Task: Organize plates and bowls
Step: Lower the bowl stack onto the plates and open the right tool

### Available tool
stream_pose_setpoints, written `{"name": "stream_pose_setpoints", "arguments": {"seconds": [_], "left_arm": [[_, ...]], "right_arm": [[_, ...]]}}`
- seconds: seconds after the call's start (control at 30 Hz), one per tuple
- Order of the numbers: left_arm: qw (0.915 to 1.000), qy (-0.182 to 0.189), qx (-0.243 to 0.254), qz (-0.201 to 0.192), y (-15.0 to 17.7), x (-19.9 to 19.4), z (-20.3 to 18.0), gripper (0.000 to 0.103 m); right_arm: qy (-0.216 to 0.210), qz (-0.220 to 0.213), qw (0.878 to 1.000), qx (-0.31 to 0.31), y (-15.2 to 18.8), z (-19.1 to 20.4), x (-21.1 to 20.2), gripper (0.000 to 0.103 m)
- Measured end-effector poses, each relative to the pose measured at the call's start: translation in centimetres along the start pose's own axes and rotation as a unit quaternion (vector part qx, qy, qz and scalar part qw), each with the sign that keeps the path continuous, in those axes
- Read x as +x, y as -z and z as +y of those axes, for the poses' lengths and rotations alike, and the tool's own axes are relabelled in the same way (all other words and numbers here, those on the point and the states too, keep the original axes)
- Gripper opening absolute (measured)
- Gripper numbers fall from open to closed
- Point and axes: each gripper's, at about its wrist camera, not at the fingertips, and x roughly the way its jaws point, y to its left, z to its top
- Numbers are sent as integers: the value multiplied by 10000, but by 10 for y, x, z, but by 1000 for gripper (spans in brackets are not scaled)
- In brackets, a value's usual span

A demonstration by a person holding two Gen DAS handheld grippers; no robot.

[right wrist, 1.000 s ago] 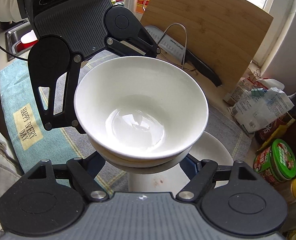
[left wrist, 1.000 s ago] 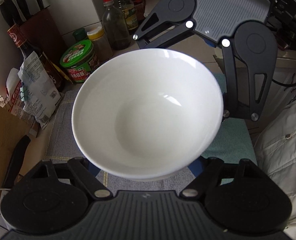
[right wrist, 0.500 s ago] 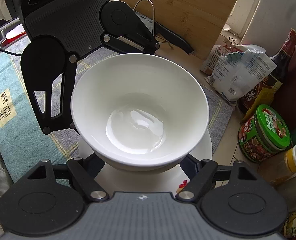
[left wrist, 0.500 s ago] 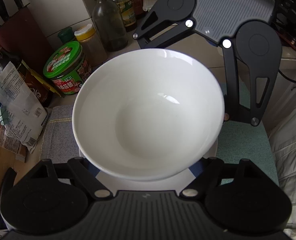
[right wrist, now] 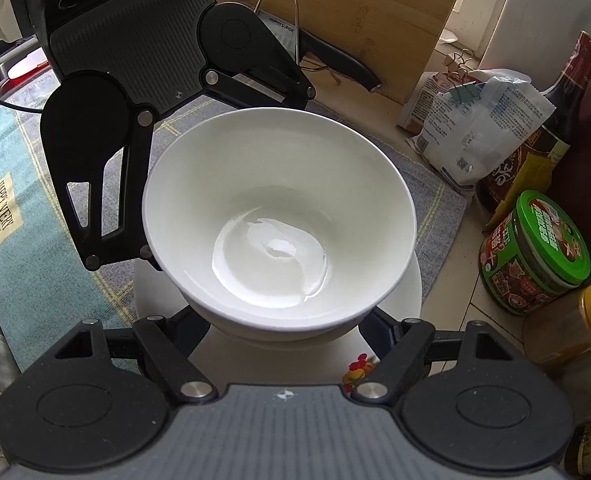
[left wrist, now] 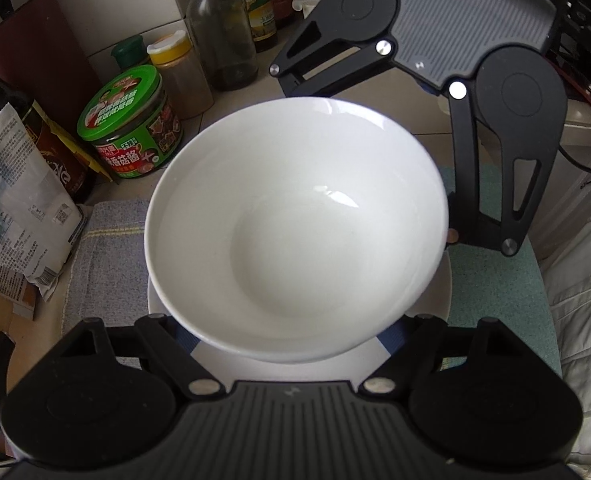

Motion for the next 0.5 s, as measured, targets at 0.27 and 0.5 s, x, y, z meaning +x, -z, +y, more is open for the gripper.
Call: {"name": "stream_pose_setpoints", "arguments": {"seconds": [0.27,0.5], "left_arm": [[9998,31,-173,-45,3,0,8,87],[9997,-53,-220,-132,6,-4,7,87]], "right_arm": [[99,-29,9999,10,0,2,-1,84],[133,-207,9997,93,-2,3,-5,102]]}}
